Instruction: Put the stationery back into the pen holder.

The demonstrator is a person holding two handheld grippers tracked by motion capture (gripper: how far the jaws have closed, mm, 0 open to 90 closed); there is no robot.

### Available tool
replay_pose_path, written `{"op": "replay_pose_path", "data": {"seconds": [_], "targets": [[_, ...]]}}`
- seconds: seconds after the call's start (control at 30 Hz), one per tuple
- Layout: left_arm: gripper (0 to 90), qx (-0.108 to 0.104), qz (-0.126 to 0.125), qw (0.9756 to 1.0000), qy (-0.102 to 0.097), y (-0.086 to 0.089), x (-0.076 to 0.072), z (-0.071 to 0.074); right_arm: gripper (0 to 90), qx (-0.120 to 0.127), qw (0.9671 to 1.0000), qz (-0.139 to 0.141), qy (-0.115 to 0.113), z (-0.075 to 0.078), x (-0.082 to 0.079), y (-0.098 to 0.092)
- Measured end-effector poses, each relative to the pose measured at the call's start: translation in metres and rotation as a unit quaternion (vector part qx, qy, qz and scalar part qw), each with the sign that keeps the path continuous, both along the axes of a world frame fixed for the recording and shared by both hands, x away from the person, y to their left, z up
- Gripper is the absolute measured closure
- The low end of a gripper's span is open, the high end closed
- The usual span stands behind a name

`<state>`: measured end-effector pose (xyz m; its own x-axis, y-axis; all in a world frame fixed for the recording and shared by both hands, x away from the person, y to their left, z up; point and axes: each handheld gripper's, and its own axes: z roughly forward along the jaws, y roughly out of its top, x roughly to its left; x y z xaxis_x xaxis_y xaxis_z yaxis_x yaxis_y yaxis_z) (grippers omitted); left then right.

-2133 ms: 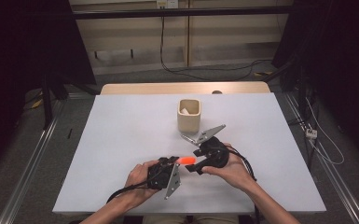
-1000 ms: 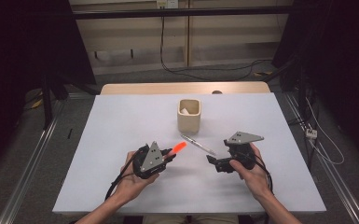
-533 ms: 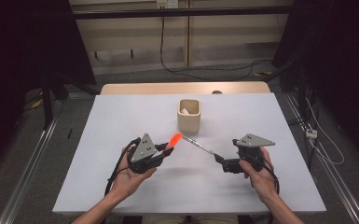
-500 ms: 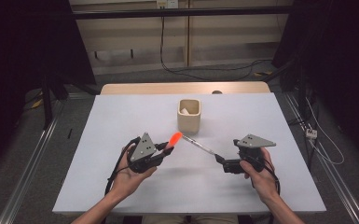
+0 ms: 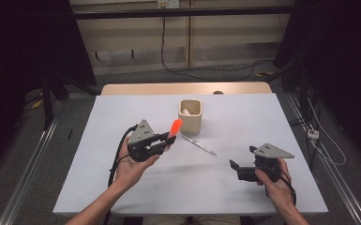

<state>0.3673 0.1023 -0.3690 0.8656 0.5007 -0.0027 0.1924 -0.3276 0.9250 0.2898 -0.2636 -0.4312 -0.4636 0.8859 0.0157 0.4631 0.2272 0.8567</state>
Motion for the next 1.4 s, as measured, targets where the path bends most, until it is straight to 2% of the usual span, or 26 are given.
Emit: {"op": "replay_pose_path", "data": {"seconds": [0.1, 0.2, 0.37, 0.6, 0.67, 0.73, 0.8, 0.87, 0.97, 1.2, 1.4], "targets": [[77.4, -0.007, -0.002, 1.0, 0.006, -0.003, 0.002, 0.005, 7.6, -0.013, 0.9998, 0.01, 0.01, -0.003, -0.004, -0.002], [77.4, -0.011, 0.005, 0.9999, 0.006, -0.007, 0.007, 0.01, 7.3, -0.012, 0.9999, 0.007, 0.003, -0.008, -0.008, -0.003], [77.4, -0.022, 0.014, 0.9995, 0.017, -0.012, 0.021, 0.011, 6.9, -0.002, 0.9999, 0.007, 0.01, -0.011, -0.008, -0.003], [77.4, -0.044, 0.02, 0.9976, 0.049, -0.016, 0.043, 0.014, 6.2, -0.003, 0.9999, 0.002, 0.014, -0.012, -0.009, -0.006], [77.4, -0.035, 0.031, 0.9978, 0.047, -0.017, 0.05, 0.017, 6.3, -0.004, 0.9999, 0.003, 0.016, -0.012, -0.01, -0.006], [77.4, -0.039, 0.035, 0.9972, 0.052, -0.018, 0.056, 0.019, 6.0, -0.003, 0.9998, 0.007, 0.016, -0.013, -0.01, -0.005], [77.5, -0.034, 0.041, 0.9974, 0.047, -0.02, 0.061, 0.02, 5.8, -0.004, 0.9998, 0.01, 0.016, -0.013, -0.01, -0.005], [77.5, -0.038, 0.045, 0.997, 0.05, -0.021, 0.067, 0.021, 5.7, -0.006, 0.9997, 0.014, 0.016, -0.014, -0.012, -0.005], [77.5, -0.029, 0.052, 0.9973, 0.043, -0.025, 0.073, 0.022, 5.3, -0.002, 0.9997, 0.018, 0.018, -0.015, -0.013, -0.005], [77.4, -0.032, 0.065, 0.9968, 0.034, -0.035, 0.085, 0.025, 6.0, 0.004, 0.9996, 0.021, 0.019, -0.015, -0.013, -0.006], [77.5, -0.043, 0.077, 0.9957, 0.029, -0.042, 0.097, 0.031, 6.0, 0.006, 0.9995, 0.023, 0.021, -0.016, -0.013, -0.006]]}}
